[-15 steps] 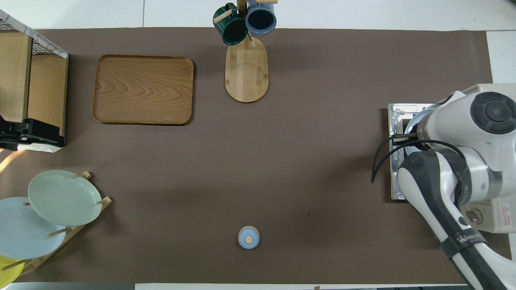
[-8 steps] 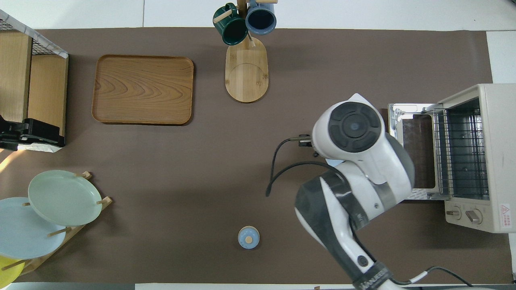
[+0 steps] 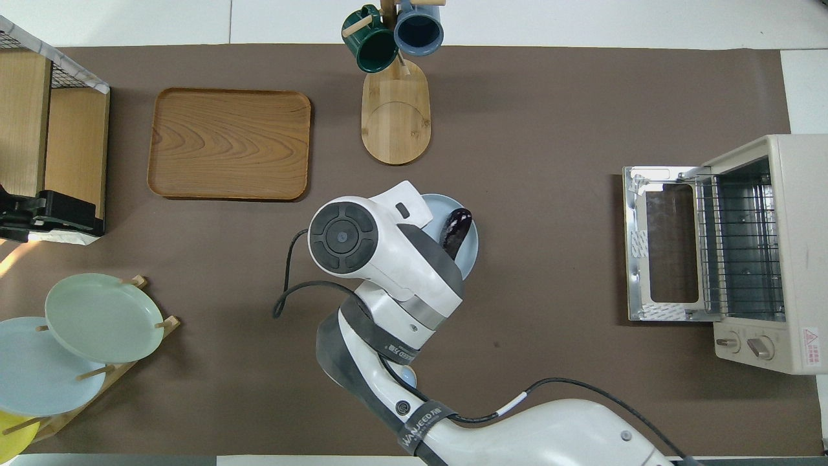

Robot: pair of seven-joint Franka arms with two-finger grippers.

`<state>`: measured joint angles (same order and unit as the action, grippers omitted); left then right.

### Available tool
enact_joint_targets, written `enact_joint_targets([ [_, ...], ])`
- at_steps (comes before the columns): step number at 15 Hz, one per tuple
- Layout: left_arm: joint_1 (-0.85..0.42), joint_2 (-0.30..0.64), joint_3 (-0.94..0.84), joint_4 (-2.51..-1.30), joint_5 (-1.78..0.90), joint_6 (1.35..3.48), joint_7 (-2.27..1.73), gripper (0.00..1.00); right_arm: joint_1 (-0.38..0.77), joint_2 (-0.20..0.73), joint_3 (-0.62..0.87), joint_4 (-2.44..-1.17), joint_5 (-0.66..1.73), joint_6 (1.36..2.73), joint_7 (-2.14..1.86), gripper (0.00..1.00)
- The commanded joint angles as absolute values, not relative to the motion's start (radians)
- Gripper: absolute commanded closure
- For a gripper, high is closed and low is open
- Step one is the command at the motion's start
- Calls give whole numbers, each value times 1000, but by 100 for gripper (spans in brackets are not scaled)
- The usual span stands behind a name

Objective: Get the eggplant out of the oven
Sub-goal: 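Pull the eggplant out and lower it onto the pale blue plate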

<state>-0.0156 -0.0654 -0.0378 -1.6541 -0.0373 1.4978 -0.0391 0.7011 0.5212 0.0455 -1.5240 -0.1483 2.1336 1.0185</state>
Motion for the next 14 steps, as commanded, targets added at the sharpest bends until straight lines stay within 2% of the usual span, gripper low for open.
enact_joint_targets([
  [1,-6,-80,-44,-1664,-23,1503,-38,0,690,534,43,-1488,-138,2154,1031,100],
  [3,-8,-80,-44,-1664,-23,1499,-38,0,686,537,44,-1491,-134,2167,1034,98],
  [4,-15,-80,-44,-1664,-23,1500,-38,0,687,538,44,-1491,-112,2201,1037,77],
  [7,-20,-80,-51,-1664,-23,1502,-41,0,709,540,44,-1477,-121,2252,1034,40],
  [9,-20,-80,-51,-1664,-23,1503,-43,0,697,526,40,-1476,-123,2228,1017,40],
  [11,-20,-80,-51,-1664,-23,1499,-43,0,652,479,31,-1491,-141,2125,916,48],
  [12,-21,-80,-51,-1664,-23,1496,-43,0,620,456,31,-1502,-141,2074,869,56],
  [13,-21,-80,-51,-1664,-23,1497,-43,0,588,431,31,-1514,-143,2025,847,69],
  [14,-21,-80,-51,-1664,-23,1502,-41,0,557,410,29,-1540,-144,1973,836,88],
])
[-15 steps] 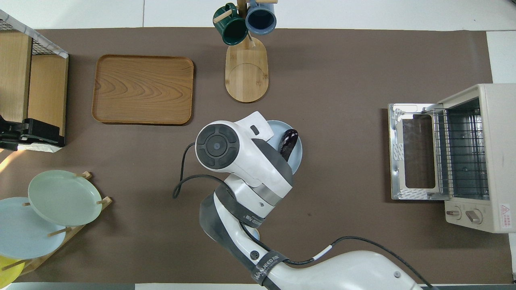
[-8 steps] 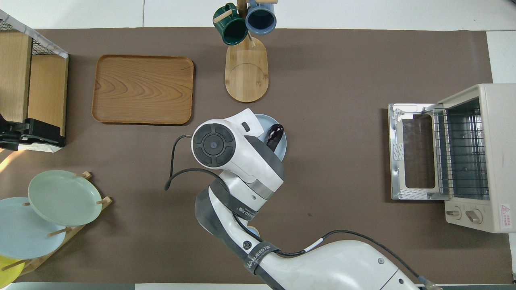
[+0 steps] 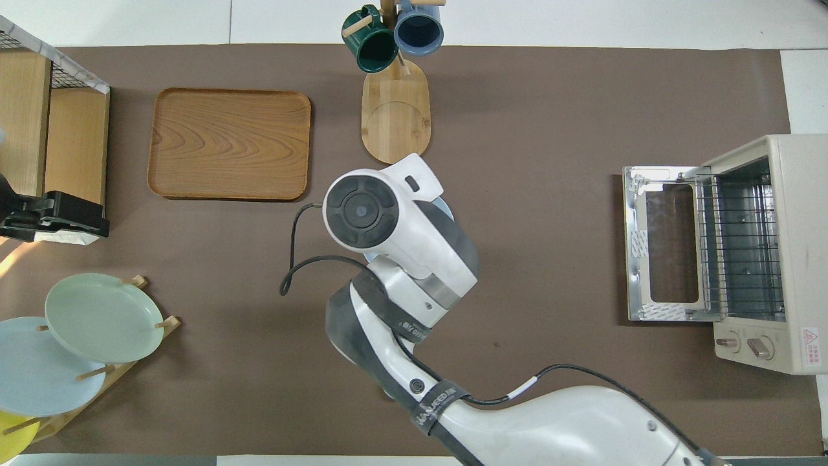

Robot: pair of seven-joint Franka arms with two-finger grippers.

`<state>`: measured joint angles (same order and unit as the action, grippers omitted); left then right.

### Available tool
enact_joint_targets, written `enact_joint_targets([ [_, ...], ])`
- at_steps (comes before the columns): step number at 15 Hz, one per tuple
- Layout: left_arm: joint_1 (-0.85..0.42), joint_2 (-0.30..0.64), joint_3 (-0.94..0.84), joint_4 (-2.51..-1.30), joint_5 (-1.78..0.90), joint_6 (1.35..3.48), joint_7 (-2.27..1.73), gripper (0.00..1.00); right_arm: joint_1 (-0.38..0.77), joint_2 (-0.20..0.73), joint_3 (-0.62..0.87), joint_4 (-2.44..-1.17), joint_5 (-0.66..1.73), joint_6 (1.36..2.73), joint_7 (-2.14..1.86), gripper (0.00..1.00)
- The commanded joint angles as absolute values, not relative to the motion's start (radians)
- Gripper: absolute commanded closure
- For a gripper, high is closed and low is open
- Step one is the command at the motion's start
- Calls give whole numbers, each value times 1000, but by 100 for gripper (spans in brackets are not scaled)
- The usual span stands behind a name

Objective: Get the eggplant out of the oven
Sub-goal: 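Pull the eggplant out and lower it onto the pale blue plate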

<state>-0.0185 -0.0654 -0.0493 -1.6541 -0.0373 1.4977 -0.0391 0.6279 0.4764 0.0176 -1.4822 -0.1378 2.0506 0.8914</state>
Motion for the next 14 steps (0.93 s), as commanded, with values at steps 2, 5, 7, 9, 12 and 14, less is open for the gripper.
enact_joint_targets([
  [2,-35,-80,-60,-1670,-26,1512,-40,0,465,358,29,-1662,-161,1950,732,100],
  [5,-112,-101,-60,-1733,-29,1590,-48,0,367,305,29,-1822,-175,1963,681,100],
  [7,-162,-106,-61,-1781,-40,1626,-57,0,307,263,29,-1970,-216,2073,648,100],
  [9,-237,-86,-61,-1825,-96,1721,-102,0,259,242,29,-2058,-250,2146,617,100],
  [12,-345,-45,-61,-1893,-101,1871,-251,0,186,238,29,-2083,-297,2152,523,100],
  [14,-386,26,-61,-1882,-115,1926,-271,0,129,238,31,-2086,-313,2154,454,100],
])
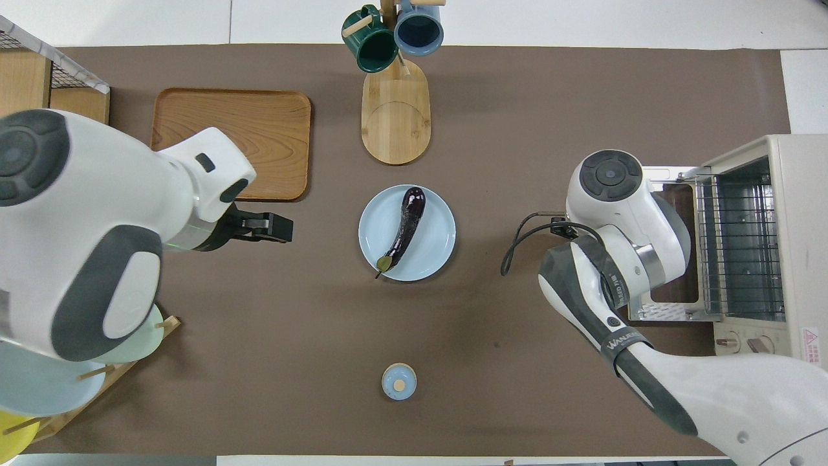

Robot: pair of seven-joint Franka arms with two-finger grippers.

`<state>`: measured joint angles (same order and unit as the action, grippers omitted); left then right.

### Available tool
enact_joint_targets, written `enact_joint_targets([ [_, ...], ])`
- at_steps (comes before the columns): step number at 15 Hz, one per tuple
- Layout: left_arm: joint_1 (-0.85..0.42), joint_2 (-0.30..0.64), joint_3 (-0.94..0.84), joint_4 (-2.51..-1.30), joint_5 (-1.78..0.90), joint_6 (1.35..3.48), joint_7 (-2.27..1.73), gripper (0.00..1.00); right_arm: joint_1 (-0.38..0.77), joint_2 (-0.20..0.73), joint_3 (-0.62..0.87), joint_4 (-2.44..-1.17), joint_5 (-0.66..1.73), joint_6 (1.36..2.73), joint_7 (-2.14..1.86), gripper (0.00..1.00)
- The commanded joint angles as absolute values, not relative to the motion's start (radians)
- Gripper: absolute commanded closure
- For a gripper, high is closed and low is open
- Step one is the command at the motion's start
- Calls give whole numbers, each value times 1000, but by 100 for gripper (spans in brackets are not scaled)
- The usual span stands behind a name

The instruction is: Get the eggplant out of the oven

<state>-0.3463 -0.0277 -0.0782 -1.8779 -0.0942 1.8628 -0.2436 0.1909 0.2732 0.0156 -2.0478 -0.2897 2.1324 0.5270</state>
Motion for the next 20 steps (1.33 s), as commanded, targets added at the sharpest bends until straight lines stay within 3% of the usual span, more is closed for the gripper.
enact_joint_targets([
  [1,-403,56,-61,-1884,-123,1974,-297,0,105,238,31,-2094,-313,2163,434,100],
  [5,-498,170,-61,-1887,-124,2146,-365,0,66,230,31,-2166,-313,2284,426,100],
  [8,-561,231,-60,-1882,-132,2236,-403,0,61,230,29,-2139,-316,2257,347,100],
  [14,-624,386,-60,-1825,-132,2376,-434,0,20,167,28,-1924,-314,1930,144,100],
  [20,-670,430,-58,-1838,-130,2410,-436,0,-44,101,28,-1878,-299,1829,25,99],
])
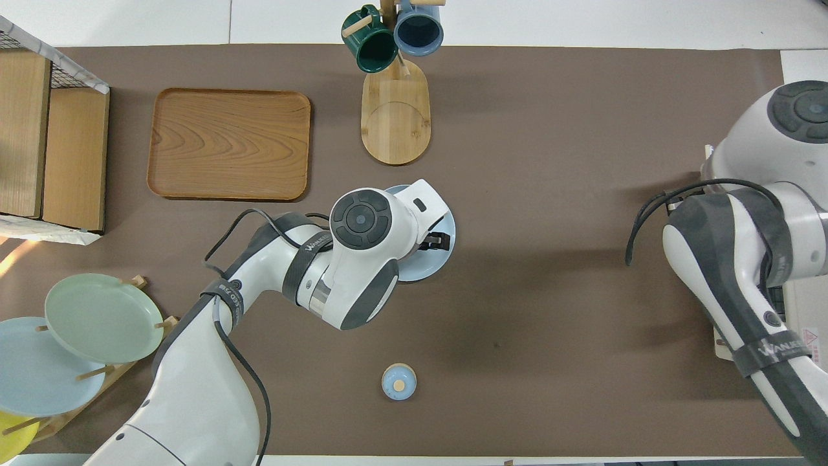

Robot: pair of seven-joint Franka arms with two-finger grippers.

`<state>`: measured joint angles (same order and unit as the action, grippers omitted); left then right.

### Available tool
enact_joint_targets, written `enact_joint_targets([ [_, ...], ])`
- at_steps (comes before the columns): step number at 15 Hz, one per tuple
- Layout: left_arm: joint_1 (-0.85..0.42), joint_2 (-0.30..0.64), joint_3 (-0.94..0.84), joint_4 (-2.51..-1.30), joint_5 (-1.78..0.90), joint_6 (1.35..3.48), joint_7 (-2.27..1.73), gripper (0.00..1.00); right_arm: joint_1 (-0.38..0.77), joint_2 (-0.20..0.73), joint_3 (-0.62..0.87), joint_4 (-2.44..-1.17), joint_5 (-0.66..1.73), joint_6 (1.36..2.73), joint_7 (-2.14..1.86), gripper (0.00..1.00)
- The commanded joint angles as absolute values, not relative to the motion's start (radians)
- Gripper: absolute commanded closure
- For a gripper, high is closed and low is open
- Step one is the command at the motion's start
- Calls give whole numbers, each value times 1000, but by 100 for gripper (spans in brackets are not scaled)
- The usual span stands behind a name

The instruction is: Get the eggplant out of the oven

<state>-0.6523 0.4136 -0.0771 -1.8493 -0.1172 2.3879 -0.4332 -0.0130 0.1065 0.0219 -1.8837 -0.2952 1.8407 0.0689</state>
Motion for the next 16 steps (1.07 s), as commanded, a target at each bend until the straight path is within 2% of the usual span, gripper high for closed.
enact_joint_targets([
  [1,-669,430,-58,-1838,-130,2408,-436,0,-52,91,28,-1878,-299,1813,8,98],
  [4,-664,430,-57,-1848,-130,2410,-428,6,-83,66,28,-1881,-296,1784,-40,92],
  [7,-653,430,-57,-1848,-129,2410,-422,23,-127,43,26,-1873,-238,1779,-138,91],
  [9,-652,430,-57,-1848,-130,2411,-420,48,-121,15,31,-1838,-216,1740,-138,88],
  [10,-650,430,-57,-1847,-129,2411,-420,58,-115,17,40,-1789,-198,1689,-134,82],
  [12,-643,433,-57,-1844,-130,2407,-417,84,-92,28,41,-1691,-122,1622,-130,65],
  [13,-629,434,-57,-1836,-129,2398,-417,97,-89,29,41,-1660,-82,1612,-130,53],
  [14,-627,434,-58,-1830,-129,2392,-419,100,-87,26,43,-1654,-60,1611,-130,18],
  [15,-626,433,-58,-1821,-132,2385,-420,100,-83,23,44,-1654,-46,1609,-132,0],
  [16,-617,420,-57,-1815,-132,2367,-420,100,-81,18,51,-1660,-28,1611,-129,0],
])
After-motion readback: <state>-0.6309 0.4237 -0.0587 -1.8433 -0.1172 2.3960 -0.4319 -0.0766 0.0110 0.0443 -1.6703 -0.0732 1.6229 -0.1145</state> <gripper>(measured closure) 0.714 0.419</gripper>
